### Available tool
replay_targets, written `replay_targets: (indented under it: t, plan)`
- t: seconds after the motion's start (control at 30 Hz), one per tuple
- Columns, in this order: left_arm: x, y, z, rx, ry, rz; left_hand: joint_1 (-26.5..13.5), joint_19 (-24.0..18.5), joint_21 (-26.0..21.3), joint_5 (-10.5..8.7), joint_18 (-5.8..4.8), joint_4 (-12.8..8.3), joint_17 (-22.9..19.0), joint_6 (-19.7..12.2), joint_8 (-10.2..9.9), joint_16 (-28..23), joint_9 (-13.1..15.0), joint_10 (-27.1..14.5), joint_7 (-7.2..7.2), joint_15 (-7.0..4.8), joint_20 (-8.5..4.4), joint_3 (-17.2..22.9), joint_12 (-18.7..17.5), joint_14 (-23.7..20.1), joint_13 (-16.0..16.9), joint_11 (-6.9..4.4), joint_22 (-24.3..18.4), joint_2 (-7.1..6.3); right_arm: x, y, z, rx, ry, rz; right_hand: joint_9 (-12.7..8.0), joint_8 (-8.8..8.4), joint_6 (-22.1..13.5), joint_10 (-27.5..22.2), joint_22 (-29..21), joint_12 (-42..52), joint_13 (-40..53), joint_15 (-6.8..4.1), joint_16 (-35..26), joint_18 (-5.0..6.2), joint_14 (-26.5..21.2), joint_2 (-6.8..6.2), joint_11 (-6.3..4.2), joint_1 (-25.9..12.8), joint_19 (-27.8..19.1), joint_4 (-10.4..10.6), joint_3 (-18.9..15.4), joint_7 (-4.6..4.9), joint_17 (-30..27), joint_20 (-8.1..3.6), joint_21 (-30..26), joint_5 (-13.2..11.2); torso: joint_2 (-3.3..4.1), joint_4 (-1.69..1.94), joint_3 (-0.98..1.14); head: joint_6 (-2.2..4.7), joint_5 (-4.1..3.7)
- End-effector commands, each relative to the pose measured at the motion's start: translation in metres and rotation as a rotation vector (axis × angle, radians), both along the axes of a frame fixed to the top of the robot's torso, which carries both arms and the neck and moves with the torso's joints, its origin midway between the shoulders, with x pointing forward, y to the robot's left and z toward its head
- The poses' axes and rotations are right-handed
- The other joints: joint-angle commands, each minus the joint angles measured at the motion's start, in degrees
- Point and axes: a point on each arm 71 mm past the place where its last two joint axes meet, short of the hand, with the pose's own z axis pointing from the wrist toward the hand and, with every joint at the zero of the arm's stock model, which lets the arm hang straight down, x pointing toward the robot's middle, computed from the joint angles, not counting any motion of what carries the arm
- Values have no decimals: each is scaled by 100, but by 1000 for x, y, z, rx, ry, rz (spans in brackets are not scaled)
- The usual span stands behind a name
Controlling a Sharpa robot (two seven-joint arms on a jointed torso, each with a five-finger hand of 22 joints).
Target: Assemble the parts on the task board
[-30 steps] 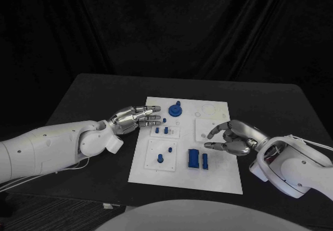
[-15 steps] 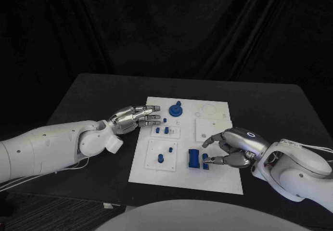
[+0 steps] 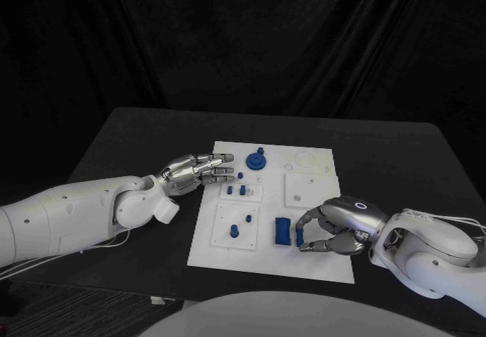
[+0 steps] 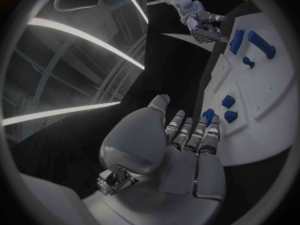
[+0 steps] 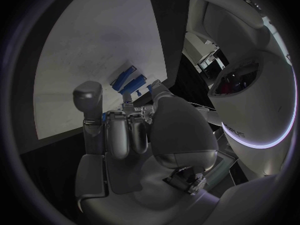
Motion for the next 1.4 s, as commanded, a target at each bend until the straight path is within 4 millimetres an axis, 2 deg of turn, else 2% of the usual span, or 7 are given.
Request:
replay_targets:
  t: [0.03, 0.7, 1.07, 1.23, 1.4]
  plan:
    - [0, -2, 1, -22, -10, -1, -50, 38, 28, 35, -33, -5, 8, 43, 27, 31, 6, 31, 56, 17, -2, 34, 37, 42, 9, -4, 3, 7, 0, -1, -4, -50, 5, -10, -30, -46, 16, 606, 560, 15, 1508, -38, 12, -95, 373, 20, -30, 75, -14, 46, 10, 30, 202, -29, -6, -33, 2, 1, 0, -1, 1]
    - [0, -2, 1, -20, -7, -3, -53, 36, 27, 38, -33, -10, 7, 36, 27, 32, 4, 33, 61, 17, -2, 39, 38, 43, 9, -5, -3, 6, 3, -4, -9, -93, 5, -49, -85, -101, 11, 606, 546, 15, 1508, -23, -2, -89, 364, 31, -14, 108, -24, 74, 8, 45, 159, -20, -68, -34, 1, -1, -1, -1, 10]
    - [0, -1, 1, -17, -5, -3, -53, 36, 27, 38, -33, -10, 7, 36, 27, 32, 4, 33, 61, 17, -2, 39, 38, 43, 9, -5, -3, 6, -2, -3, -18, -113, 37, -41, -124, -101, 133, 606, 535, 15, 1508, -20, -18, -81, 356, 43, -16, 143, -34, 99, -4, 32, 119, -12, -121, -69, 1, 0, -1, -1, 9]
    - [0, -2, 0, -16, -4, -3, -58, 36, 28, 40, -33, -17, 8, 31, 27, 37, 3, 35, 68, 18, -2, 47, 39, 45, 9, -4, -5, 8, -3, -3, -18, -102, 34, -38, -158, -122, 176, 606, 532, 15, 1508, -43, -24, -74, 353, 50, -53, 188, -38, 101, -6, -27, 105, -20, -138, -77, 0, -1, -1, -1, 7]
    - [0, -2, 0, -15, -3, -4, -58, 36, 28, 40, -33, -17, 8, 31, 27, 37, 3, 35, 68, 18, -2, 47, 39, 45, 9, -4, -5, 8, -3, -2, -17, -83, 19, -39, -267, -251, 101, 606, 529, 15, 1508, -133, -34, -65, 351, 65, -170, 261, -40, 110, -22, -173, 94, -82, -162, -64, 0, 0, -1, -1, 8]
